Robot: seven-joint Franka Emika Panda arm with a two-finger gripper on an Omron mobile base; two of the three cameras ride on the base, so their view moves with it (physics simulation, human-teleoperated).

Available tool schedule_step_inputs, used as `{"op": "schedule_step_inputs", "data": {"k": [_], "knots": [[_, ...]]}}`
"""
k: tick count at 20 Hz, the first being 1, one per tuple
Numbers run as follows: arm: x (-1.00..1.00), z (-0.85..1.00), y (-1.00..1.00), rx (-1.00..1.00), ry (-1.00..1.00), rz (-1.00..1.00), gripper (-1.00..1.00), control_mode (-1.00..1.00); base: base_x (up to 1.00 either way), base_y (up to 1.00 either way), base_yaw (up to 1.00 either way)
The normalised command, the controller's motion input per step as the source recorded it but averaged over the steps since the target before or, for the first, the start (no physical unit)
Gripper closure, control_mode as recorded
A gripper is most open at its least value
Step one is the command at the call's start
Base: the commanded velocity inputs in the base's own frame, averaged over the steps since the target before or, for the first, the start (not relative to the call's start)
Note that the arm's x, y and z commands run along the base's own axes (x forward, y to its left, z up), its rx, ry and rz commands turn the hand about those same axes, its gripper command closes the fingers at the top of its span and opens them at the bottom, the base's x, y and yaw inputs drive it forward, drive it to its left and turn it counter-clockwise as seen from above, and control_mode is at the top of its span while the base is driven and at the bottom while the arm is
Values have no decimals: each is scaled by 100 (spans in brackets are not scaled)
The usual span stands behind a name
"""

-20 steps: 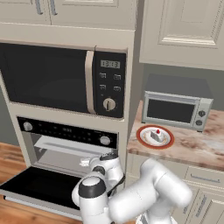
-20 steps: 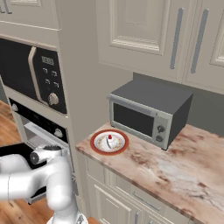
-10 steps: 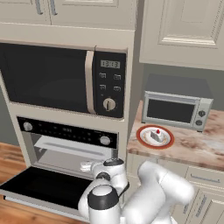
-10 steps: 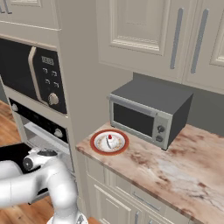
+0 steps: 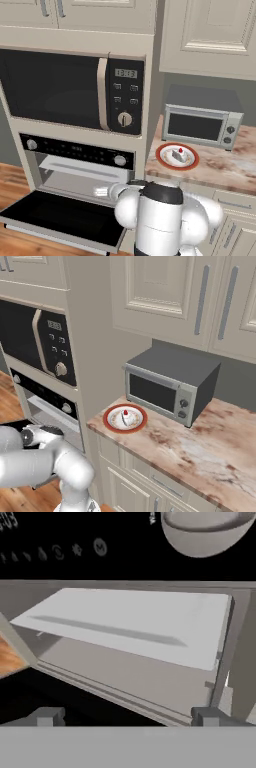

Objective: Take the baked cake out of the oven and place it on the plate for cooling. Then close the oven door.

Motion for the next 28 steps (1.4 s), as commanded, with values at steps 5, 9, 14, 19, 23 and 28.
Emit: {"op": "schedule_step_inputs", "data": {"k": [5,9,14,19,23,28], "knots": [[-59,74,28,0,23,0,-100,-100,0,0,0],[-84,48,32,0,16,-1,-100,-100,0,0,0],[-80,57,18,0,17,-2,-100,-100,0,0,0],[-86,62,7,0,18,-9,-100,-100,0,0,0],[-100,36,2,0,11,-15,-100,-100,0,0,0],[-100,2,6,0,0,-22,-100,-100,0,0,0]]}}
